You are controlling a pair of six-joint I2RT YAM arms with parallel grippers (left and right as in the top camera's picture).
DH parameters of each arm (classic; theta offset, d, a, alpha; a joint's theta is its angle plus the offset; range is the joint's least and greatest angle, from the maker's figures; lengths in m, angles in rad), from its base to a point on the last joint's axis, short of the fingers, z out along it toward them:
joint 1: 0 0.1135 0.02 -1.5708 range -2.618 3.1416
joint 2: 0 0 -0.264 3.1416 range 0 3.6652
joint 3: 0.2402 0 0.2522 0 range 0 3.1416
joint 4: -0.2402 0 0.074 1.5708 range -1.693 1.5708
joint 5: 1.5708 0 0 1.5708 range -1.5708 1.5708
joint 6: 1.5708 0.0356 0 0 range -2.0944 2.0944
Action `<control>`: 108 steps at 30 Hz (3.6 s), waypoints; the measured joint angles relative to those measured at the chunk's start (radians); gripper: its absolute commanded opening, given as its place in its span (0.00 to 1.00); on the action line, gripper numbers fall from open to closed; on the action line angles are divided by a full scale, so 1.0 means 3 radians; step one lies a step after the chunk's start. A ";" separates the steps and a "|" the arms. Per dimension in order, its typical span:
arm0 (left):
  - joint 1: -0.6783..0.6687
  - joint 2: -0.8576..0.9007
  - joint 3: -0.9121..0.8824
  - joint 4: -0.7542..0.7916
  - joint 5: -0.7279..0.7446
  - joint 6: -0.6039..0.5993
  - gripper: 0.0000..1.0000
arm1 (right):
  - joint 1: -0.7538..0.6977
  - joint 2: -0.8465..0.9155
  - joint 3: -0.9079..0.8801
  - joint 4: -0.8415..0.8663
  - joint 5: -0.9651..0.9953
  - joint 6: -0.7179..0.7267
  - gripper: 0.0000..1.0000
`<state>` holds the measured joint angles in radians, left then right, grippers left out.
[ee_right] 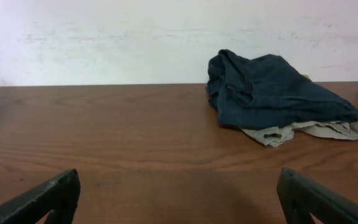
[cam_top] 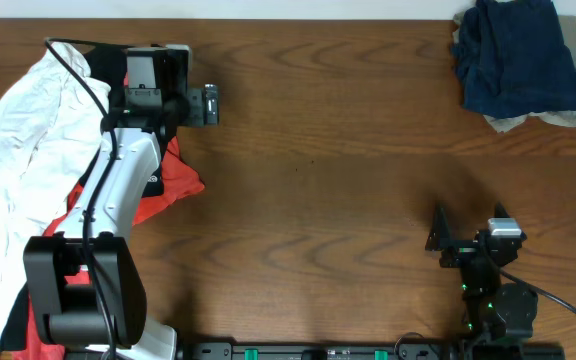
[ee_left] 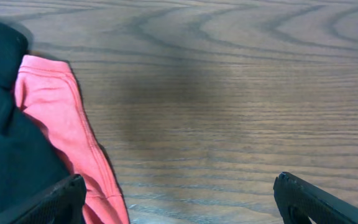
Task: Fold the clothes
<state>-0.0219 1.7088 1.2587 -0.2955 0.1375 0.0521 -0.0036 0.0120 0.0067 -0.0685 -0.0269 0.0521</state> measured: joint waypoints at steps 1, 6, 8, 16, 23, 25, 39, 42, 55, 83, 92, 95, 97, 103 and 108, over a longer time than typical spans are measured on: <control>0.0003 -0.0008 0.0000 -0.0005 -0.0009 0.0000 0.98 | 0.0001 -0.0001 0.0000 0.0000 0.0001 0.0000 0.99; 0.0001 -0.0300 -0.0131 -0.0075 -0.0034 0.0001 0.98 | 0.0000 -0.0001 0.0000 -0.0001 0.0001 0.0000 0.99; 0.0005 -0.0514 -0.0247 -0.0069 -0.0038 0.0017 0.98 | 0.0000 -0.0001 0.0000 0.0000 0.0001 0.0000 0.99; 0.0072 -0.1621 -0.1573 0.1008 -0.0042 0.0141 0.98 | 0.0000 0.0000 0.0000 -0.0001 0.0000 0.0000 0.99; 0.0114 -0.2502 -0.3084 0.2191 -0.0046 0.0177 0.98 | 0.0000 0.0000 0.0000 0.0001 0.0001 0.0000 0.99; 0.0114 -0.2818 -0.3423 0.2244 -0.0046 0.0179 0.98 | 0.0001 0.0000 0.0000 0.0000 0.0000 0.0000 0.99; 0.0121 -0.4482 -0.4008 0.1713 -0.0047 0.0264 0.98 | 0.0000 -0.0001 0.0000 0.0001 0.0001 0.0000 0.99; 0.0161 -0.4756 -0.4017 0.1459 -0.0045 0.0267 0.98 | 0.0001 -0.0001 0.0000 0.0001 0.0001 0.0000 0.99; 0.0380 -0.5467 -0.4157 0.0973 0.0137 0.0268 0.98 | 0.0001 -0.0001 0.0000 0.0001 0.0000 0.0000 0.99; 0.0395 -0.5660 -0.4150 0.0959 0.0130 0.0278 0.98 | 0.0001 -0.0001 0.0000 0.0000 0.0001 0.0000 0.99; 0.0395 -0.5660 -0.4150 0.0959 0.0130 0.0278 0.98 | 0.0001 0.0000 0.0000 0.0000 0.0001 0.0000 0.99; 0.0395 -0.5660 -0.4150 0.0959 0.0130 0.0278 0.98 | 0.0000 0.0000 0.0000 0.0000 0.0001 0.0000 0.99; 0.0395 -0.5660 -0.4150 0.0959 0.0130 0.0278 0.98 | 0.0000 0.0000 0.0000 0.0000 0.0001 0.0000 0.99; 0.0395 -0.5660 -0.4150 0.0959 0.0130 0.0278 0.98 | 0.0000 0.0000 0.0000 0.0000 0.0001 0.0000 0.99; 0.0395 -0.5660 -0.4150 0.0959 0.0130 0.0278 0.98 | 0.0001 0.0000 0.0000 0.0000 0.0001 0.0000 0.99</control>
<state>0.0967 0.0109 0.0135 -0.0078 0.1764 0.1356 -0.0032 0.0120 0.0067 -0.0685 -0.0265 0.0521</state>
